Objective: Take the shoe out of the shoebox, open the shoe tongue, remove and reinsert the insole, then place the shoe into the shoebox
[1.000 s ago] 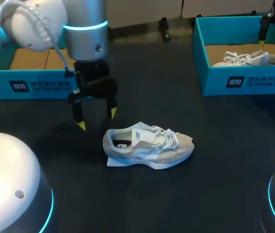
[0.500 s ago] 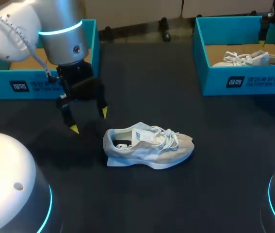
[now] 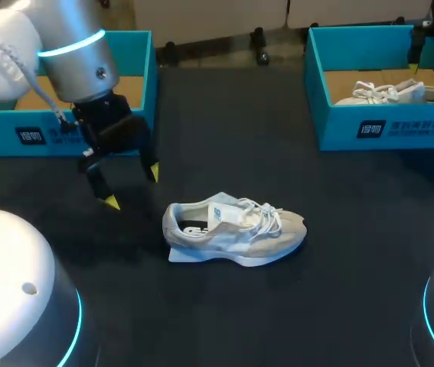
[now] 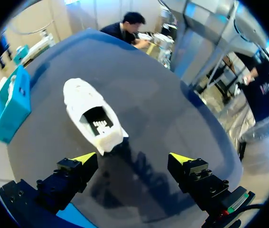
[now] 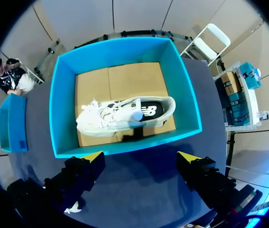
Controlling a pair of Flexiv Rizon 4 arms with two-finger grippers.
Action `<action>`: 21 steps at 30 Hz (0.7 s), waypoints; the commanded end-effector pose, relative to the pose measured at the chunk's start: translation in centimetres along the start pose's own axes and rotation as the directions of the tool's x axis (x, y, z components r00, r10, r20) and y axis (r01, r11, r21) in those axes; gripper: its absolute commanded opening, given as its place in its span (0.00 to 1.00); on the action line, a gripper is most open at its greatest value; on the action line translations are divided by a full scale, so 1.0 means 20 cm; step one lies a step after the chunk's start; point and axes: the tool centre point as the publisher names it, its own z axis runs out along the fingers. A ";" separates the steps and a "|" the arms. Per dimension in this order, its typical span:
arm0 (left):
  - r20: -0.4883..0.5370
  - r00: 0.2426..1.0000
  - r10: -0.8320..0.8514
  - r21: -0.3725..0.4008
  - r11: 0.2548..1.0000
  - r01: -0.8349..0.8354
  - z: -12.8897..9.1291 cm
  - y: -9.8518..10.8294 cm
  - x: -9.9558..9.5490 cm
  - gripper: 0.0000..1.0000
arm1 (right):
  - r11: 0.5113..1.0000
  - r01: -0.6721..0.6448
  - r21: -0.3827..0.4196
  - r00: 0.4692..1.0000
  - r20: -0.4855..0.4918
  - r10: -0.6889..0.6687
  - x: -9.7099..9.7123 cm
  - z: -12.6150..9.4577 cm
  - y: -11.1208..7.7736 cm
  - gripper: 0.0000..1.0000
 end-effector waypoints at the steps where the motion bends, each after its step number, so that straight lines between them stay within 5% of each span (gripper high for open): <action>1: 0.044 0.999 -0.015 0.104 0.995 0.011 0.00 0.09 0.05 1.00 | 1.000 -0.001 -0.002 1.000 0.000 0.001 0.00 0.00 -0.01 1.00; 21: 0.143 0.949 -0.281 0.414 0.888 0.201 0.07 0.24 0.12 1.00 | 1.000 -0.001 -0.002 1.000 0.000 0.001 0.00 0.00 -0.01 1.00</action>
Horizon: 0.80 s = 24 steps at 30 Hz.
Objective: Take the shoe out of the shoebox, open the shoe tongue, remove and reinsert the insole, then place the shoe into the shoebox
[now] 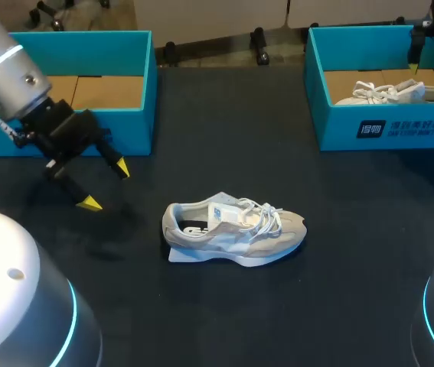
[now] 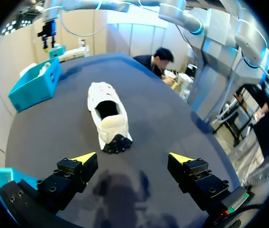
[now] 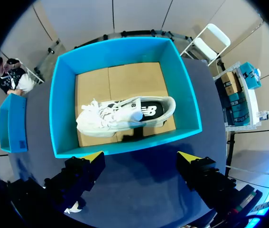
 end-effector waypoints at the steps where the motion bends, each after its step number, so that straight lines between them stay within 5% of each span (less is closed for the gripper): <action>1: 0.062 0.998 -0.015 0.088 0.996 0.009 0.04 0.05 0.04 1.00 | 1.000 -0.001 -0.002 1.000 0.000 0.001 0.00 0.00 -0.01 1.00; 24: 0.149 0.966 -0.211 0.408 0.903 0.135 0.23 0.28 0.07 1.00 | 1.000 -0.001 -0.002 1.000 0.000 0.001 0.00 0.00 -0.01 1.00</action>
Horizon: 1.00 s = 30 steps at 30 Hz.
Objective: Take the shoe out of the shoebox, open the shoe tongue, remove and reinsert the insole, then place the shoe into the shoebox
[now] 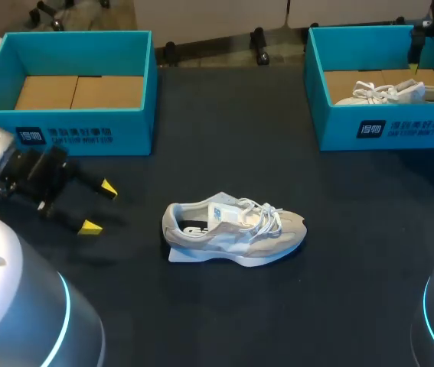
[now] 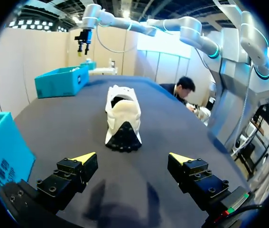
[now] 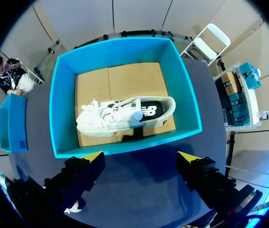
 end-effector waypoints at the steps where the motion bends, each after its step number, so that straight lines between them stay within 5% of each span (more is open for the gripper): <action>1: 0.013 1.000 -0.019 0.094 0.995 0.017 0.03 0.06 0.02 1.00 | 1.000 0.000 -0.002 1.000 0.000 0.000 0.00 0.00 -0.01 1.00; 18: 0.087 0.994 -0.069 0.287 0.957 0.042 0.05 0.20 0.04 1.00 | 1.000 0.000 -0.002 1.000 0.000 0.000 0.00 0.00 -0.01 1.00; 30: 0.082 0.994 -0.069 0.291 0.956 0.043 0.05 0.21 0.04 1.00 | 1.000 0.000 -0.002 1.000 0.000 0.000 0.00 0.00 -0.01 1.00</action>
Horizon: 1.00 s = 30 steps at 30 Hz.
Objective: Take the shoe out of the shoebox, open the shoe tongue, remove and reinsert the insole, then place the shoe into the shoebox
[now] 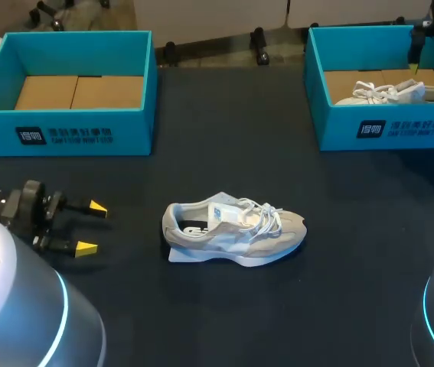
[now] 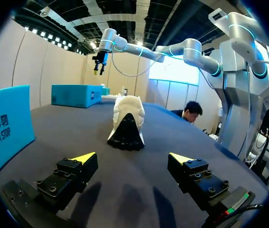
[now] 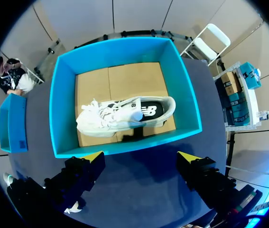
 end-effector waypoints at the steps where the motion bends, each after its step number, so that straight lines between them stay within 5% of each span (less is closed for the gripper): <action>1: 0.000 1.000 0.000 -0.002 1.000 0.000 0.00 0.00 0.00 1.00 | 1.000 -0.001 -0.002 1.000 0.000 0.001 0.00 0.00 -0.01 1.00; 11: 0.000 1.000 0.000 -0.002 1.000 0.000 0.00 0.00 0.00 1.00 | 1.000 -0.001 -0.002 1.000 0.000 0.001 0.00 0.00 -0.01 1.00; 15: 0.101 0.991 0.083 0.010 0.996 -0.084 0.02 -0.04 -0.01 1.00 | 1.000 -0.001 -0.002 1.000 0.000 0.001 0.00 0.00 -0.01 1.00; 30: 0.135 0.983 0.126 -0.033 0.992 -0.123 0.21 -0.04 -0.06 1.00 | 1.000 -0.001 -0.002 1.000 0.000 0.001 0.00 0.00 -0.01 1.00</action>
